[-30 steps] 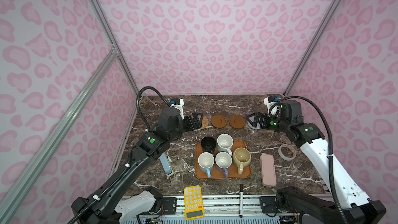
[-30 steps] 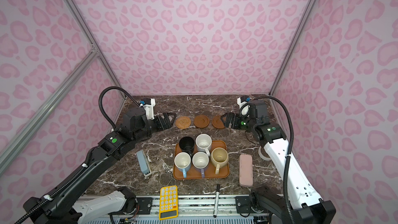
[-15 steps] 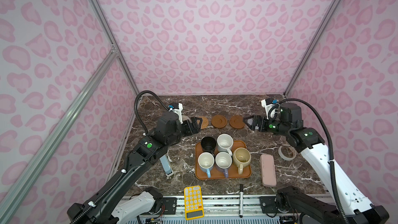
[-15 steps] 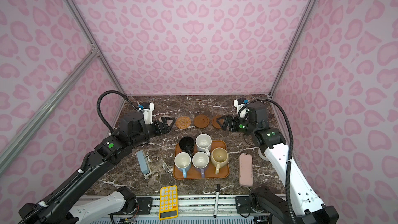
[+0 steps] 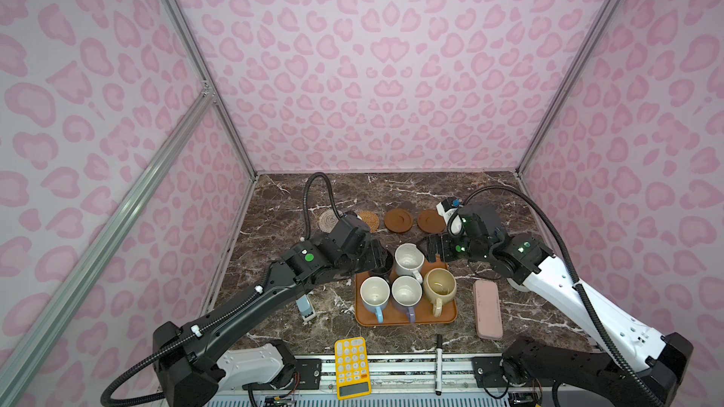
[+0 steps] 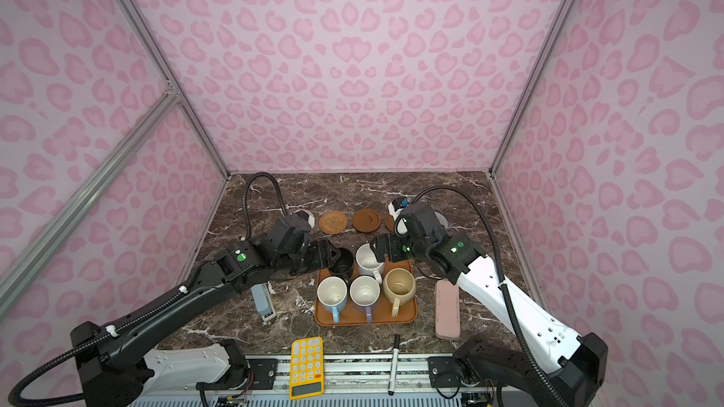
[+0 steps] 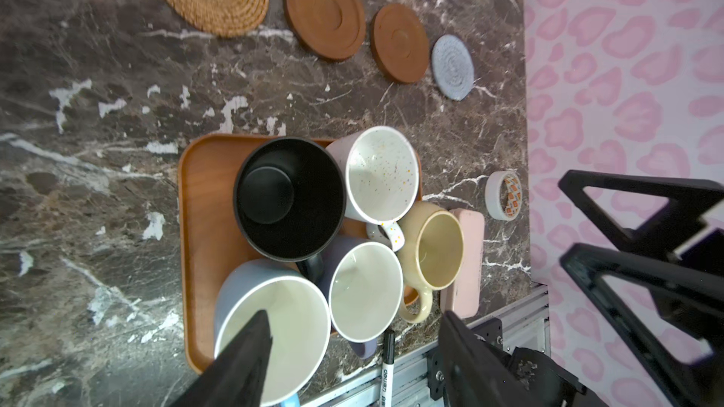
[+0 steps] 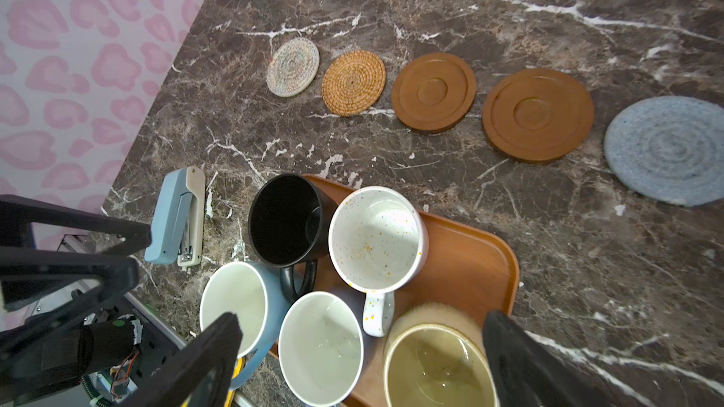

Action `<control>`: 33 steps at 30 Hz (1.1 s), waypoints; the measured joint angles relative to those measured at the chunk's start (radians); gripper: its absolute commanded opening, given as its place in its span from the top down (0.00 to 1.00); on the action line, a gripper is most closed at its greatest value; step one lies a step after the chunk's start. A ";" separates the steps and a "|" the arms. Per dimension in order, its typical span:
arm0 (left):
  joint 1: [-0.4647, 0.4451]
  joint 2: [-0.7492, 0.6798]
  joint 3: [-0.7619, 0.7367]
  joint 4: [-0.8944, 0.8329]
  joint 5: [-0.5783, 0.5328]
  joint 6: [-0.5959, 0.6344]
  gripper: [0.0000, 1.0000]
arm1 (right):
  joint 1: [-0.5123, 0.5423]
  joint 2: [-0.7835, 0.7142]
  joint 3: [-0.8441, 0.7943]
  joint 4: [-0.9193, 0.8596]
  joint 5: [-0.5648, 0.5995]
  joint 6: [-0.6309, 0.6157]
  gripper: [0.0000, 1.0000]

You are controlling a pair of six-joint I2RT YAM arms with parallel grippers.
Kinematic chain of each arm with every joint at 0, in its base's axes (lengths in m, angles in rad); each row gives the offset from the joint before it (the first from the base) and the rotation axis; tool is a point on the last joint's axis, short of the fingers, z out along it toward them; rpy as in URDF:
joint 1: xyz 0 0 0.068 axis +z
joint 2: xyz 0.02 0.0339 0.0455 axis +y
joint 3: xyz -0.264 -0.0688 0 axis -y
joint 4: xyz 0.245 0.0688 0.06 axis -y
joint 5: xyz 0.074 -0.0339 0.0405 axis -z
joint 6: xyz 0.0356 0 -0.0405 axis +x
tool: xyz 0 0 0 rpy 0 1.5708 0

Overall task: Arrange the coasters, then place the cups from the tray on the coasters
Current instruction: 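Lower the left gripper over the black mug while the right gripper approaches the tray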

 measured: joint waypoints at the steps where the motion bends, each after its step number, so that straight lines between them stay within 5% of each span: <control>1: -0.010 0.017 -0.004 0.000 -0.006 -0.011 0.39 | 0.000 0.003 -0.006 0.000 0.010 0.004 0.02; 19: -0.095 0.224 0.041 -0.030 -0.149 -0.120 0.57 | 0.021 0.018 -0.037 0.008 0.095 0.048 0.02; 33: -0.129 0.301 0.085 -0.038 -0.144 -0.130 0.58 | 0.021 0.015 -0.027 -0.011 0.142 0.029 0.02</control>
